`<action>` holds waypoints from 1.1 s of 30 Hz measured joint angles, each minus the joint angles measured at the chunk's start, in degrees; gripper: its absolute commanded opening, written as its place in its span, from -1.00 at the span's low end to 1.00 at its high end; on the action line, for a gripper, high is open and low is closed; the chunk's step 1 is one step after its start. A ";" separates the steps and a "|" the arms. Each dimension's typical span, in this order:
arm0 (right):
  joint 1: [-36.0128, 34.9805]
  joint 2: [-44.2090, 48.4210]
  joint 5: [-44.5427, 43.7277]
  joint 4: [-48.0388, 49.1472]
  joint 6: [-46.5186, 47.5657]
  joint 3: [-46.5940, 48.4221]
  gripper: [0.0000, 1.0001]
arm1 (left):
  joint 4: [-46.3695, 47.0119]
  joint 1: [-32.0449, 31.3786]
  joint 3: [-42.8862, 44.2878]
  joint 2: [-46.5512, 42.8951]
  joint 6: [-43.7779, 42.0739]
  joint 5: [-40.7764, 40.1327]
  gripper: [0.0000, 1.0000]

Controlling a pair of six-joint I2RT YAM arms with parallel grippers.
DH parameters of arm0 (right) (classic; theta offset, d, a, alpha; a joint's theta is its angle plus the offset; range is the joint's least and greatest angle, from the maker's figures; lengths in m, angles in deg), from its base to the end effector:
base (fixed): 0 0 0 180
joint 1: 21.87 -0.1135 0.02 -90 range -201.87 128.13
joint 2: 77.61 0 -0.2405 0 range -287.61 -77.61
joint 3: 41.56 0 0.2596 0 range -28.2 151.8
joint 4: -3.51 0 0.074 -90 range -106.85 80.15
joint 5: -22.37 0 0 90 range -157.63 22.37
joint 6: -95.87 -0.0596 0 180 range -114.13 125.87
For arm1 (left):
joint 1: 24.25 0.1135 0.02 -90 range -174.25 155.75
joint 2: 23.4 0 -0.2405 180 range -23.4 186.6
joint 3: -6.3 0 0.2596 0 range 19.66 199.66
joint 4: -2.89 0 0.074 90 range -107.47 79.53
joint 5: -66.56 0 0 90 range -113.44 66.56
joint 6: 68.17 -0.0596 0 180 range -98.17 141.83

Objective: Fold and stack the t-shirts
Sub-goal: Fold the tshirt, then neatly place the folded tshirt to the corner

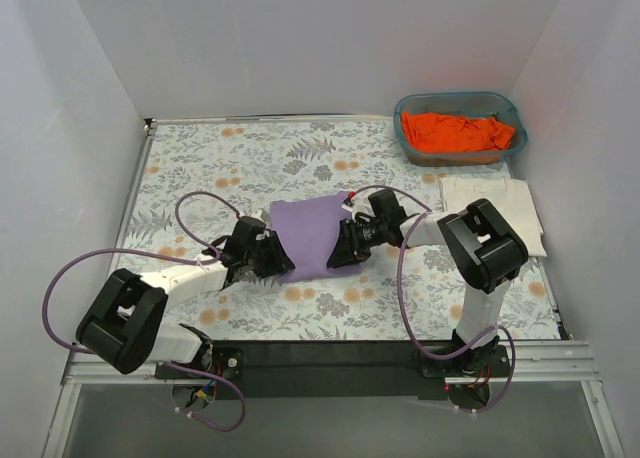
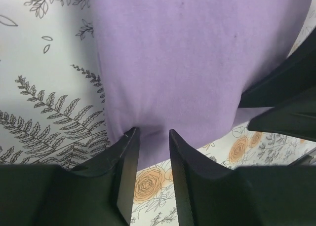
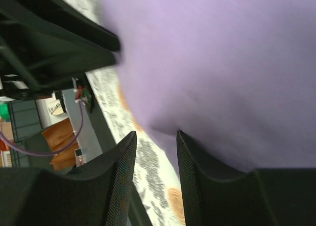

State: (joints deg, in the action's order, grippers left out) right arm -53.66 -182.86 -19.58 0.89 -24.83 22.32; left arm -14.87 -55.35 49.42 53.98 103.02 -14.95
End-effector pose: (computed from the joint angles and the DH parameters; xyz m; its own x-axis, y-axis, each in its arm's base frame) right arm 0.2826 0.2273 0.0949 -0.9196 -0.1684 -0.3549 -0.3925 0.4330 0.8115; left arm 0.2214 -0.1438 0.0973 -0.6851 -0.7282 0.0207 -0.5768 0.5249 -0.6259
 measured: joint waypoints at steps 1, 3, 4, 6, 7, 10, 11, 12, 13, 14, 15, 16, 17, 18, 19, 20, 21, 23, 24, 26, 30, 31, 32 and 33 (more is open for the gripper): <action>0.50 -0.94 -0.11 0.15 0.46 -1.09 -0.23 | 0.68 0.28 -0.81 -0.50 0.87 -0.15 -0.42; 1.70 -2.01 0.83 1.22 0.76 -3.45 -0.23 | 2.19 0.28 -2.16 -1.09 2.45 -0.70 -0.44; 2.40 -1.90 1.66 1.92 0.87 -4.20 -0.24 | 2.67 0.33 -2.67 -1.44 3.13 -0.87 -0.44; 3.69 -1.07 2.10 2.78 1.14 -5.49 -0.24 | 2.78 0.33 -3.34 -2.38 4.13 -1.11 -0.36; 4.37 -0.33 2.08 2.62 1.40 -6.19 -0.23 | 2.38 0.33 -3.56 -3.08 4.48 -1.18 -0.32; 5.81 2.95 -0.50 -1.70 3.93 -6.29 -0.22 | -1.31 0.20 -3.54 -6.43 4.44 -2.14 -0.04; 6.21 4.35 -1.84 -3.78 5.03 -6.01 -0.20 | -3.13 0.20 -3.32 -7.78 4.13 -2.69 0.04; 6.40 5.77 -3.65 -6.25 6.03 -5.29 -0.17 | -5.20 0.22 -2.82 -8.94 3.76 -3.43 0.10; 6.51 7.17 -5.31 -8.61 7.04 -4.22 -0.15 | -6.67 0.22 -2.29 -9.77 3.54 -4.17 0.19; 6.51 8.55 -7.28 -11.13 8.09 -2.82 -0.12 | -8.81 0.22 -1.20 -10.82 3.06 -5.29 0.22; 6.49 9.79 -9.55 -13.27 8.94 -1.14 -0.10 | -10.05 0.22 -0.33 -11.41 2.78 -6.14 0.23; 6.49 10.73 -11.72 -15.61 9.90 0.92 -0.09 | -11.37 0.22 1.03 -12.09 2.23 -7.39 0.25; 6.49 11.39 -13.94 -17.55 10.69 3.13 -0.08 | -12.09 0.22 1.97 -12.39 1.84 -8.22 0.26; 6.43 11.74 -16.33 -19.23 11.47 5.29 -0.07 | -12.70 0.22 2.99 -12.61 1.40 -9.20 0.26; 6.38 11.82 -18.45 -20.81 12.11 7.41 -0.07 | -13.25 0.22 4.02 -12.63 0.98 -10.05 0.26; 6.38 11.76 -20.39 -22.05 12.70 9.18 -0.06 | -13.57 0.22 4.79 -12.52 0.57 -10.86 0.26; 6.40 11.52 -22.05 -23.30 13.05 10.67 -0.05 | -13.81 0.22 5.51 -12.24 0.15 -11.58 0.26; 6.38 10.75 -24.52 -25.24 13.44 12.76 -0.03 | -14.64 0.22 6.75 -10.97 -0.24 -12.57 0.26; 6.32 9.99 -25.73 -26.21 13.55 13.68 -0.02 | -14.91 0.22 7.37 -9.92 -0.37 -12.92 0.26; 6.23 8.02 -27.50 -27.82 13.64 14.97 0.00 | -15.34 0.22 8.70 -7.37 -0.52 -13.64 0.26; 5.38 4.07 -29.83 -30.60 13.66 15.41 0.01 | -15.30 0.22 11.32 -1.88 -1.14 -14.16 0.25; 5.05 3.28 -30.16 -31.23 13.66 15.41 0.01 | -15.30 0.22 11.93 -0.76 -1.36 -14.23 0.25; 4.76 2.58 -30.42 -31.71 13.64 15.41 0.02 | -15.23 0.22 12.55 0.31 -1.57 -14.27 0.25; 4.55 2.03 -30.69 -32.11 13.60 15.41 0.02 | -15.17 0.22 13.22 1.29 -1.84 -14.32 0.25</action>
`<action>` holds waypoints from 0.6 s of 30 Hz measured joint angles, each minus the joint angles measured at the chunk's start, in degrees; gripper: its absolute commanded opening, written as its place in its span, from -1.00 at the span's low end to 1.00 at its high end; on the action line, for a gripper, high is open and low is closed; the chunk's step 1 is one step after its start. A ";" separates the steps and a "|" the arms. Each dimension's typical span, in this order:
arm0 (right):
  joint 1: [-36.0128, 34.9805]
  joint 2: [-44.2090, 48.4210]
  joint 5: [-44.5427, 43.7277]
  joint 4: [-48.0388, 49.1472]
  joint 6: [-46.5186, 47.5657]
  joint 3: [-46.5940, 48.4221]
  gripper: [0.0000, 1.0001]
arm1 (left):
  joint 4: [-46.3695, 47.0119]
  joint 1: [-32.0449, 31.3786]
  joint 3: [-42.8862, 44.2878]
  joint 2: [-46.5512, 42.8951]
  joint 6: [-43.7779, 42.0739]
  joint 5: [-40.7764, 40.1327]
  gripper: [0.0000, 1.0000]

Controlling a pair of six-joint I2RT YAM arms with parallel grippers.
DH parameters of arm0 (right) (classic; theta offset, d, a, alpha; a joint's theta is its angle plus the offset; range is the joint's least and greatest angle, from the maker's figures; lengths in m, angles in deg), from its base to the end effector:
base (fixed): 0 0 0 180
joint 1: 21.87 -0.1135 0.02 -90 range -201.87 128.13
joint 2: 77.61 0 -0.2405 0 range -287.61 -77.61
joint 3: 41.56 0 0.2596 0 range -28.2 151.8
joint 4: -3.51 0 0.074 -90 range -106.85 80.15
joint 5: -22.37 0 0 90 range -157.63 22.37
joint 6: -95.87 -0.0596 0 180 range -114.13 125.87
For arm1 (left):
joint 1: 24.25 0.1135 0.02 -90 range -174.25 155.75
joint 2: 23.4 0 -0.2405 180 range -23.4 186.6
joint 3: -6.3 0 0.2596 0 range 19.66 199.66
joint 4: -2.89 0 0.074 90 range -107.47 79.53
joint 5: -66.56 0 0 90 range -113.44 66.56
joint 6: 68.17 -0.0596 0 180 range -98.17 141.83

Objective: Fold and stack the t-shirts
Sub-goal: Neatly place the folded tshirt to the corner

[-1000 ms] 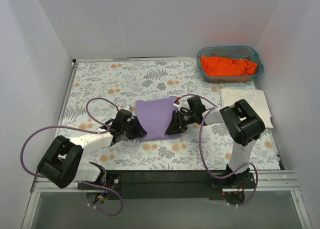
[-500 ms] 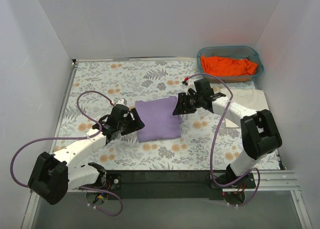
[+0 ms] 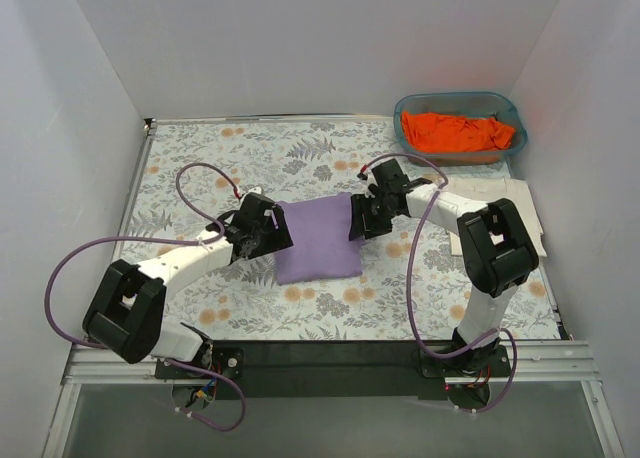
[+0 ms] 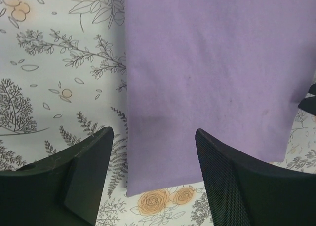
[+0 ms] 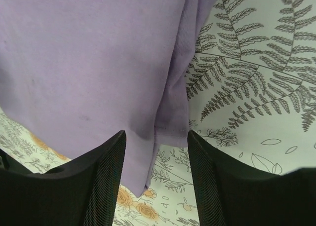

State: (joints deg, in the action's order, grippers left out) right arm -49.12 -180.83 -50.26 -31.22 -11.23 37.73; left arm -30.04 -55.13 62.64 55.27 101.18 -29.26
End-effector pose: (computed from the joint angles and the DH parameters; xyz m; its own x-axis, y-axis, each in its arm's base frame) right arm 0.3300 0.1900 0.1305 -0.8948 -0.1452 -0.4221 -0.3263 0.8580 0.3966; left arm 0.2510 -0.1431 0.1411 -0.5834 -0.7903 -0.1872 -0.6079 0.5778 -0.5446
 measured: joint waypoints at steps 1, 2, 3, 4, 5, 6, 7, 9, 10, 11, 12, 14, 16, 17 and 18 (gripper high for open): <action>-0.33 -0.37 -0.24 -0.22 0.00 0.00 0.01 | 0.24 0.00 0.55 0.85 -0.22 -0.02 0.25; -0.61 -0.70 -0.48 -0.39 -0.02 0.00 0.01 | 0.35 0.00 1.09 1.64 -0.44 -0.04 0.25; -0.90 -0.98 -0.68 -0.52 -0.02 0.00 0.01 | 0.42 0.00 1.70 2.43 -0.61 -0.04 0.25; -1.16 -1.27 -0.76 -0.59 -0.02 0.00 0.01 | 0.70 0.00 2.19 3.28 -0.79 -0.04 0.24; -1.40 -1.60 -0.74 -0.70 -0.02 0.00 0.00 | 0.85 0.00 2.58 4.13 -0.96 -0.02 0.24; -1.64 -1.90 -0.68 -0.72 -0.04 0.09 -0.02 | 1.03 0.00 2.80 4.94 -1.07 0.02 0.24; -1.79 -2.05 -0.70 -0.81 -0.02 0.33 -0.04 | 1.31 0.00 2.89 5.70 -1.14 0.11 0.23; -2.08 -2.43 -0.66 -0.85 -0.09 0.70 -0.08 | 1.55 0.00 2.89 6.95 -1.18 0.44 0.23; -2.21 -2.60 -0.52 -0.83 -0.07 0.83 -0.10 | 1.64 0.00 2.89 7.54 -1.16 0.59 0.23; -2.32 -2.84 -0.37 -0.83 -0.07 1.03 -0.16 | 1.66 0.00 2.89 8.09 -1.16 0.76 0.22; -2.43 -3.04 -0.15 -0.83 -0.02 1.20 -0.21 | 1.66 0.00 2.89 8.46 -1.16 0.92 0.22; -2.54 -3.26 0.28 -0.85 0.04 1.36 -0.33 | 1.70 0.00 2.89 8.81 -1.16 1.38 0.22; -2.58 -3.28 0.94 -0.87 0.17 1.38 -0.41 | 1.84 0.00 2.89 8.81 -1.18 1.86 0.22; -2.58 -3.28 1.29 -0.90 0.26 1.44 -0.51 | 1.92 0.00 2.91 8.81 -1.20 2.01 0.22; -2.58 -3.28 1.66 -0.85 0.42 1.49 -0.57 | 1.99 0.00 2.91 8.81 -1.20 2.21 0.22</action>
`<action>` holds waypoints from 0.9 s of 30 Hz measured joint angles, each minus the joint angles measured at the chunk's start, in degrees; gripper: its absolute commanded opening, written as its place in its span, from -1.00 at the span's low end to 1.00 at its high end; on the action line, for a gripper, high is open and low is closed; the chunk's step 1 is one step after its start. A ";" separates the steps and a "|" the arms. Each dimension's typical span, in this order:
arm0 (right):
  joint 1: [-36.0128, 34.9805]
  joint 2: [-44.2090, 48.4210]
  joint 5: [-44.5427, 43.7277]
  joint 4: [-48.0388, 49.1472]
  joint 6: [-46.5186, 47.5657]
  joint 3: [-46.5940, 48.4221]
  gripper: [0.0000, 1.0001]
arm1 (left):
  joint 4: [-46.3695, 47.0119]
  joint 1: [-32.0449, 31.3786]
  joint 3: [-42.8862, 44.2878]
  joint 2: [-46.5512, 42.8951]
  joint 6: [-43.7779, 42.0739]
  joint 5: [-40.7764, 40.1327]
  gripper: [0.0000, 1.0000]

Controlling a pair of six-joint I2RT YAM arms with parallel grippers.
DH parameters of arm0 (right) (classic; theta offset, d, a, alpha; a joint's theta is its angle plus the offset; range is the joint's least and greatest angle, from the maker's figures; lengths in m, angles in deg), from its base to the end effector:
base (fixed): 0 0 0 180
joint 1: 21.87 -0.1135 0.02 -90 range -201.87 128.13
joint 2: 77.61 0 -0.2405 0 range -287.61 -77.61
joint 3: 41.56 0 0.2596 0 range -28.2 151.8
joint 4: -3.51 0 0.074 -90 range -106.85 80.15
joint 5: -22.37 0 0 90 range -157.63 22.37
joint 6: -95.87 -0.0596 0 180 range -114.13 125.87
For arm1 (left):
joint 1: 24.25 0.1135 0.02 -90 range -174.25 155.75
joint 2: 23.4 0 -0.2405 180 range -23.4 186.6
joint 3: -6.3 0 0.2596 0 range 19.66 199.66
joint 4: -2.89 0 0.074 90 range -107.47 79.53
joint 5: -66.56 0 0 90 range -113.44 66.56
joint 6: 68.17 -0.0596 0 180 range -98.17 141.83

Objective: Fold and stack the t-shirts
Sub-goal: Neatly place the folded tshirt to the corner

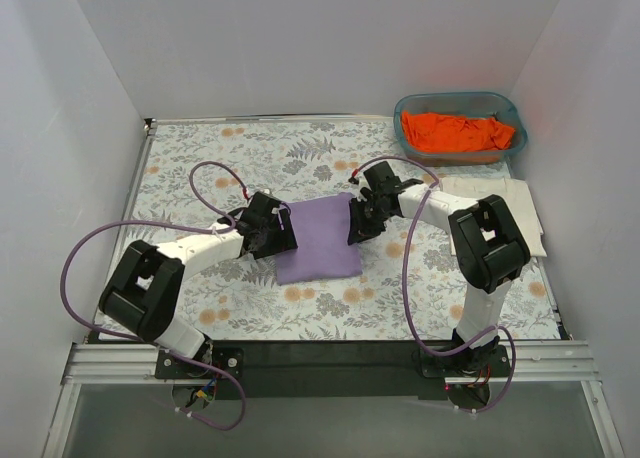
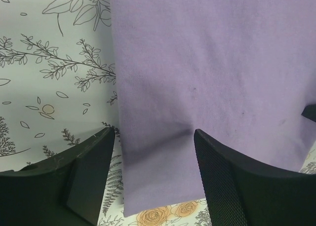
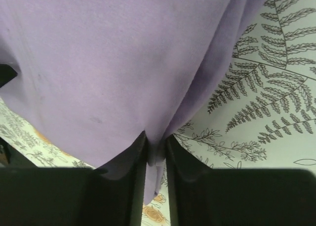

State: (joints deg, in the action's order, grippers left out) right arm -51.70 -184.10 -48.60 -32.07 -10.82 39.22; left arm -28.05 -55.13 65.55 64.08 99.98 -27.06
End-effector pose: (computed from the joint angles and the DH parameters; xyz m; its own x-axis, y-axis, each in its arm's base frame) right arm 0.3241 0.2083 0.1172 -0.9029 -0.2047 -0.3780 -0.3621 0.8362 0.4119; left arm 0.2650 -0.1541 0.1164 -0.6255 -0.7640 -0.1583 -0.6218 0.6106 -0.4904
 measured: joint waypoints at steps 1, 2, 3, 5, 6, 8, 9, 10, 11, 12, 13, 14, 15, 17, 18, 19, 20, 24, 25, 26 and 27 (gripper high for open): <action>0.00 0.00 0.37 0.00 0.13 0.09 -0.64 | 0.02 0.00 0.00 -0.04 0.00 0.09 0.22; -0.02 0.00 0.68 0.04 0.33 0.11 -0.73 | 0.02 0.00 0.00 -0.13 0.00 0.24 0.22; -0.04 0.00 0.87 0.04 0.50 0.15 -0.77 | 0.02 0.00 0.00 -0.24 0.00 0.39 0.21; -0.02 -0.07 1.36 0.09 0.66 0.15 -0.90 | 0.02 0.00 0.00 -0.63 0.00 0.79 0.22; 0.00 -0.15 1.77 0.20 0.68 0.15 -0.95 | 0.02 0.00 0.00 -0.94 0.02 0.96 0.21; 0.11 -0.37 2.54 0.90 0.76 -0.07 -0.97 | 0.09 0.00 -0.09 -1.79 0.02 1.22 0.21; 0.22 -0.42 3.04 1.53 0.79 -0.48 -0.97 | 0.07 0.00 -0.22 -2.27 0.04 1.29 0.21; 0.33 -0.44 3.50 2.19 0.81 -0.98 -0.97 | 0.07 0.00 -0.46 -2.82 0.04 1.31 0.21; 0.52 -0.46 4.04 2.89 0.79 -1.62 -0.97 | 0.02 0.00 -0.68 -3.41 0.04 1.40 0.21; 0.79 -0.48 4.59 3.39 0.74 -2.12 -0.97 | 0.07 0.00 -0.96 -4.07 -0.09 1.55 0.21; 1.03 -0.48 5.22 4.15 0.63 -2.73 -0.97 | 0.04 0.00 -1.27 -4.79 -0.26 1.73 0.22; 1.36 -0.48 5.84 4.74 0.52 -3.21 -0.97 | 0.00 0.00 -1.60 -5.60 -0.50 1.97 0.22; 1.66 -0.48 6.51 5.31 0.39 -3.63 -0.97 | 0.02 -0.02 -1.86 -6.54 -0.79 2.27 0.22; 2.25 -0.48 7.50 6.14 0.13 -4.22 -0.84 | 0.00 -0.22 -2.47 -8.92 -1.51 2.60 0.22; 2.49 -0.48 7.91 6.40 -0.09 -4.48 -0.81 | 0.02 -0.35 -2.71 -10.10 -1.81 2.69 0.21; 2.73 -0.48 8.28 6.71 -0.20 -4.68 -0.78 | 0.07 -0.48 -3.02 -11.61 -2.19 2.80 0.22; 2.95 -0.48 8.48 6.97 -0.35 -4.85 -0.69 | 0.04 -0.57 -3.28 -13.18 -2.51 2.80 0.22; 3.74 -0.31 9.46 7.96 -1.05 -5.79 -0.52 | 0.04 -0.90 -3.58 -17.99 -3.61 3.10 0.22; 3.96 -0.20 9.70 8.33 -1.16 -6.21 -0.46 | 0.09 -0.94 -3.65 -18.86 -3.91 3.65 0.22; 4.26 0.07 10.08 8.68 -1.29 -6.71 -0.44 | 0.20 -1.03 -3.78 -19.56 -4.33 4.17 0.22; 4.37 0.37 10.32 8.96 -1.22 -7.13 -0.41 | 0.39 -1.16 -4.04 -20.26 -4.74 4.92 0.22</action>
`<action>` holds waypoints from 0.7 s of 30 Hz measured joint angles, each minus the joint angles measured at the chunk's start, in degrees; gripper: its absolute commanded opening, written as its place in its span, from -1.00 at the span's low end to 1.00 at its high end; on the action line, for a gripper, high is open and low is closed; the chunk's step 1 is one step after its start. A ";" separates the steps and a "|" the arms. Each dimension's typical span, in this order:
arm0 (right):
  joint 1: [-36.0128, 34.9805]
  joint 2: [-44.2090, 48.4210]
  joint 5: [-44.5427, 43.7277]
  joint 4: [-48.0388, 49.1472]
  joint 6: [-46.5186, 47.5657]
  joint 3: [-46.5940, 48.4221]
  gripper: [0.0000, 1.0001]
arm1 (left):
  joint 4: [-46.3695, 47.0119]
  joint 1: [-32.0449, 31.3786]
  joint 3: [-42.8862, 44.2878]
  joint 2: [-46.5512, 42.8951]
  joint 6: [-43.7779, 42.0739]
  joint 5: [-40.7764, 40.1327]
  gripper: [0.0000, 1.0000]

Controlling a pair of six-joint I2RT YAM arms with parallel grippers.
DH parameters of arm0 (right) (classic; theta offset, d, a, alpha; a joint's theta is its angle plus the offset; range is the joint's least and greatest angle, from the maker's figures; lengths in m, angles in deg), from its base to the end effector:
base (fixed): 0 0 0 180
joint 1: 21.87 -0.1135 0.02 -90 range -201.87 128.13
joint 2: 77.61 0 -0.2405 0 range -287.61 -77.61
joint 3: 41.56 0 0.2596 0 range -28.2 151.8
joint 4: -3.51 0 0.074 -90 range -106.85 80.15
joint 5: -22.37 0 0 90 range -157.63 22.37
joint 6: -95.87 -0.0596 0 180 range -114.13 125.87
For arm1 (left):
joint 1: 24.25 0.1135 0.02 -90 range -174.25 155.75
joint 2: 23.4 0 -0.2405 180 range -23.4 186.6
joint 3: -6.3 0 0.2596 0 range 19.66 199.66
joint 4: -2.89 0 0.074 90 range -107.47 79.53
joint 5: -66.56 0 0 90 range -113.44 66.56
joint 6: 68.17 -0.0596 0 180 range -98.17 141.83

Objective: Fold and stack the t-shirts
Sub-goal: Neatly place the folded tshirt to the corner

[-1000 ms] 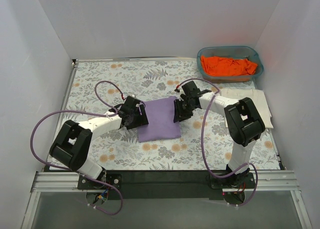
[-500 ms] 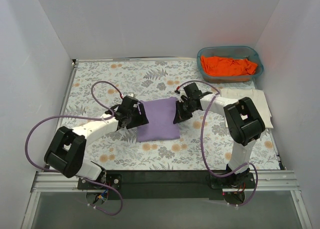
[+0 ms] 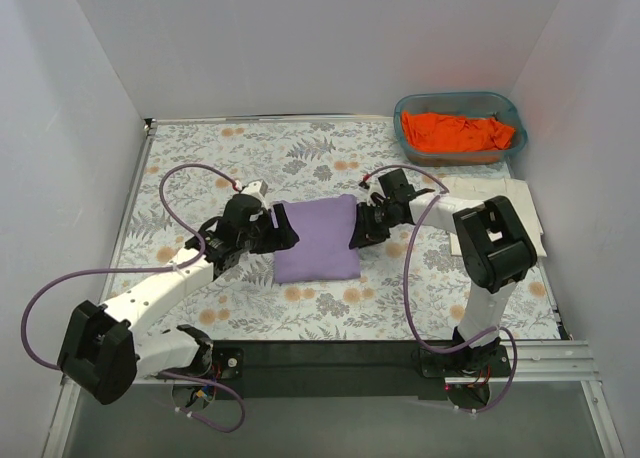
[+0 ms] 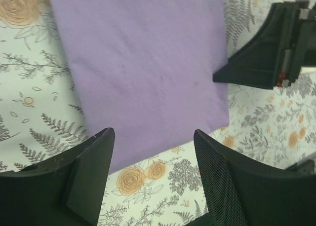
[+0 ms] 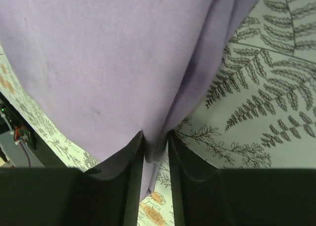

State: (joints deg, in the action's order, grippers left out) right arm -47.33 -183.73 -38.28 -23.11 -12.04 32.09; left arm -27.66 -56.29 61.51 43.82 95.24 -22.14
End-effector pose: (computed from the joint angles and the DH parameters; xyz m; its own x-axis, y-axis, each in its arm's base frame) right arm 0.3220 0.1856 0.0971 -0.9223 -0.1422 -0.3595 -0.3346 0.7593 0.5581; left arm 0.2359 -0.1493 0.1909 -0.6856 -0.7012 -0.1956 -0.3940 0.5833 -0.7103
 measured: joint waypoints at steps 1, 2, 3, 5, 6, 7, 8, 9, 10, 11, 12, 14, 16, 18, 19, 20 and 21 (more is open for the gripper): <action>0.20 0.66 0.02 0.17 -0.11 -0.66 -0.35 | 0.13 -0.15 -0.31 -0.70 -0.39 0.61 0.22; 0.35 1.09 -0.07 0.22 -0.22 -1.09 -0.33 | 0.35 -0.39 -0.61 -1.42 -0.74 1.29 0.22; 0.46 1.62 -0.04 0.22 -0.20 -1.60 -0.31 | 0.57 -0.72 -0.85 -2.16 -1.14 1.86 0.22; 0.72 2.54 -0.24 0.11 -0.15 -2.40 -0.25 | 0.85 -1.46 -0.98 -3.41 -1.92 2.99 0.22; 0.96 2.99 -0.31 0.15 -0.24 -2.84 -0.24 | 1.18 -1.90 -0.98 -3.93 -2.34 3.56 0.22; 1.22 3.48 -0.42 0.09 -0.22 -3.26 -0.22 | 1.51 -2.34 -0.96 -4.33 -2.73 4.02 0.22; 1.55 4.07 -0.63 0.13 -0.22 -3.78 -0.19 | 1.86 -2.80 -0.96 -4.55 -3.08 4.37 0.22; 1.95 4.66 -0.85 0.00 -0.24 -4.31 -0.17 | 2.21 -3.41 -0.87 -4.59 -3.39 4.66 0.22; 2.47 5.44 -1.03 -0.02 -0.26 -4.98 -0.15 | 2.49 -4.07 -0.81 -4.46 -3.74 4.81 0.22; 3.06 6.36 -1.27 -0.22 -0.28 -5.62 -0.10 | 2.73 -5.27 -0.63 -4.13 -4.33 4.92 0.22; 3.69 7.39 -1.55 -0.39 -0.48 -6.23 -0.08 | 2.69 -6.62 -0.31 -3.45 -4.81 4.76 0.22; 5.22 9.90 -2.25 -0.57 -0.59 -7.37 -0.01 | 2.78 -9.92 1.16 -0.98 -6.01 3.87 0.22; 6.84 12.33 -2.89 -1.03 -0.63 -8.09 0.03 | 2.86 -13.46 2.80 1.81 -7.06 2.40 0.21; 8.90 15.21 -4.02 -1.99 -0.57 -8.68 0.10 | 2.99 -16.72 5.09 5.46 -8.66 0.35 0.19; 9.79 16.52 -4.50 -2.64 -0.57 -8.81 0.13 | 3.04 -18.97 5.99 6.91 -9.27 -0.57 0.18; 10.80 17.73 -4.94 -3.10 -0.46 -9.03 0.14 | 3.10 -20.52 7.19 8.74 -10.10 -1.75 0.18; 11.52 18.67 -5.09 -3.34 -0.33 -9.29 0.14 | 3.08 -22.29 8.41 10.56 -10.99 -2.95 0.16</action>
State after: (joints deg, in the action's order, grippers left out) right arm -35.81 -165.07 -43.38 -26.45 -12.37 22.80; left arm -24.58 -78.58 69.92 54.38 84.24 -25.09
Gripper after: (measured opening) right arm 0.561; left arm 0.594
